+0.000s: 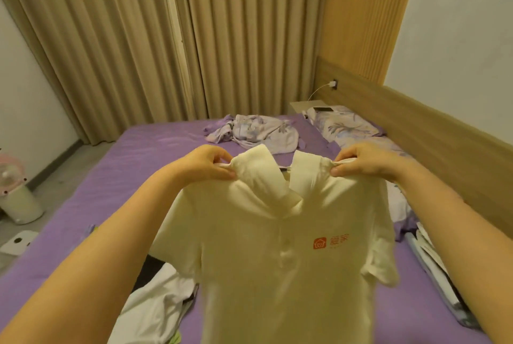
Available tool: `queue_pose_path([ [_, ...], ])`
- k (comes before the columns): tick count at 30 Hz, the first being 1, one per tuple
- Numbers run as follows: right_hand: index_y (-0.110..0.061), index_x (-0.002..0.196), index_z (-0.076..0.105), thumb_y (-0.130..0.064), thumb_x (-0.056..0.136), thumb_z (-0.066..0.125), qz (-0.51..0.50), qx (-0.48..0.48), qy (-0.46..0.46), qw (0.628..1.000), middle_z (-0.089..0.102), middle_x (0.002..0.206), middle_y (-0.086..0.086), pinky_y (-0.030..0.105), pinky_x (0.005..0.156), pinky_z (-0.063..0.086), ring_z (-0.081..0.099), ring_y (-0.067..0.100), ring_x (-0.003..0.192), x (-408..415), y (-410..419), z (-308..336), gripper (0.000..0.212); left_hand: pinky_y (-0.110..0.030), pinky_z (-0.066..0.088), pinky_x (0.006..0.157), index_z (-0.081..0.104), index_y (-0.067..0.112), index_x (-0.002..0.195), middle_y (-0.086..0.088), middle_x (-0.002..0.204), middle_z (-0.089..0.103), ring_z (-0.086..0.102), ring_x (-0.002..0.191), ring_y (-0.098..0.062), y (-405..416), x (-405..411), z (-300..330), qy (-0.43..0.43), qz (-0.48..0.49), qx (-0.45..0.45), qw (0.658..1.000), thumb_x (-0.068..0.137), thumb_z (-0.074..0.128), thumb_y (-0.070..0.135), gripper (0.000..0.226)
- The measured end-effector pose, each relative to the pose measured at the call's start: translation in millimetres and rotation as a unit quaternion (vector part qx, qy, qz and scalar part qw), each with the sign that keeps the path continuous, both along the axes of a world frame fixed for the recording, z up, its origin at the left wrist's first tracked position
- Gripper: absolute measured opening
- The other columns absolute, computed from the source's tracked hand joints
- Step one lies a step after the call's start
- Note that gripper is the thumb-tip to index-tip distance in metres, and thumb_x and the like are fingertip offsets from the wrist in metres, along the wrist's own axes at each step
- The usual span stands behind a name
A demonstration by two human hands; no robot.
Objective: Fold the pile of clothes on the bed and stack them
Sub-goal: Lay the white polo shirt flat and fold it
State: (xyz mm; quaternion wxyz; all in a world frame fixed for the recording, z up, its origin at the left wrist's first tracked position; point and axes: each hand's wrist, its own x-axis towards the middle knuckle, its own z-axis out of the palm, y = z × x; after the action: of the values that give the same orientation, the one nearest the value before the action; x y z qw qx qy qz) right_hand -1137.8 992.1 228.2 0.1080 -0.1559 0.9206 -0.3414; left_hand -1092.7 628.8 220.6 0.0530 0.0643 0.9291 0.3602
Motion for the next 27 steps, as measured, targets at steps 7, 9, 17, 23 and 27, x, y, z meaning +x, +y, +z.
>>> queue_pose_path([
  [7,-0.029,0.073,0.075,-0.033,0.075,0.077,-0.001,0.004,-0.129,0.992,0.069,0.079,-0.013,0.017,0.071,0.045,0.06,0.0,0.078,-62.0,-6.6,-137.4,0.005,-0.024,0.024,0.05,0.059,0.019,0.066,-0.001,0.063,0.037,0.032,0.055,-0.013,6.0,-49.2,-141.1,-0.165,0.028,0.039,0.985,0.074,0.065,0.067,0.049],
  [9,-0.027,0.069,0.074,-0.036,0.077,0.075,-0.014,-0.006,-0.159,0.987,0.067,0.067,-0.015,0.011,0.059,0.042,0.058,-0.003,0.064,-84.2,-9.0,-177.8,0.012,-0.024,0.021,0.049,0.059,0.021,0.064,0.0,0.062,0.035,0.029,0.057,-0.014,6.9,-68.5,-181.2,-0.182,0.056,0.047,0.981,0.076,0.068,0.06,0.042],
  [17,-0.016,0.075,0.067,-0.035,0.087,0.064,-0.005,0.046,-0.207,0.977,0.061,0.073,-0.001,0.027,0.063,0.037,0.051,0.013,0.07,-167.6,-31.3,-328.2,0.022,-0.028,0.03,0.06,0.054,0.024,0.065,0.003,0.066,0.048,0.041,0.063,-0.012,21.4,-145.5,-327.3,-0.222,0.127,0.006,0.967,0.089,0.065,0.033,0.028],
  [23,-0.004,0.095,0.066,-0.026,0.094,0.056,-0.054,0.051,-0.193,0.978,0.065,0.088,0.009,0.028,0.062,0.034,0.056,0.026,0.082,-207.7,-49.1,-409.1,0.024,-0.026,0.04,0.065,0.068,0.022,0.091,0.005,0.084,0.063,0.054,0.079,-0.015,21.0,-182.5,-391.2,-0.239,0.19,0.028,0.952,0.091,0.061,0.035,0.015],
  [27,-0.009,0.108,0.067,-0.026,0.096,0.053,-0.079,0.072,-0.151,0.983,0.068,0.105,0.009,0.033,0.078,0.042,0.06,0.028,0.095,-224.9,-52.7,-439.1,0.025,-0.039,0.049,0.081,0.07,0.019,0.1,-0.001,0.097,0.069,0.061,0.092,-0.023,15.4,-214.2,-416.1,-0.217,0.178,-0.028,0.959,0.094,0.057,0.037,0.023],
])
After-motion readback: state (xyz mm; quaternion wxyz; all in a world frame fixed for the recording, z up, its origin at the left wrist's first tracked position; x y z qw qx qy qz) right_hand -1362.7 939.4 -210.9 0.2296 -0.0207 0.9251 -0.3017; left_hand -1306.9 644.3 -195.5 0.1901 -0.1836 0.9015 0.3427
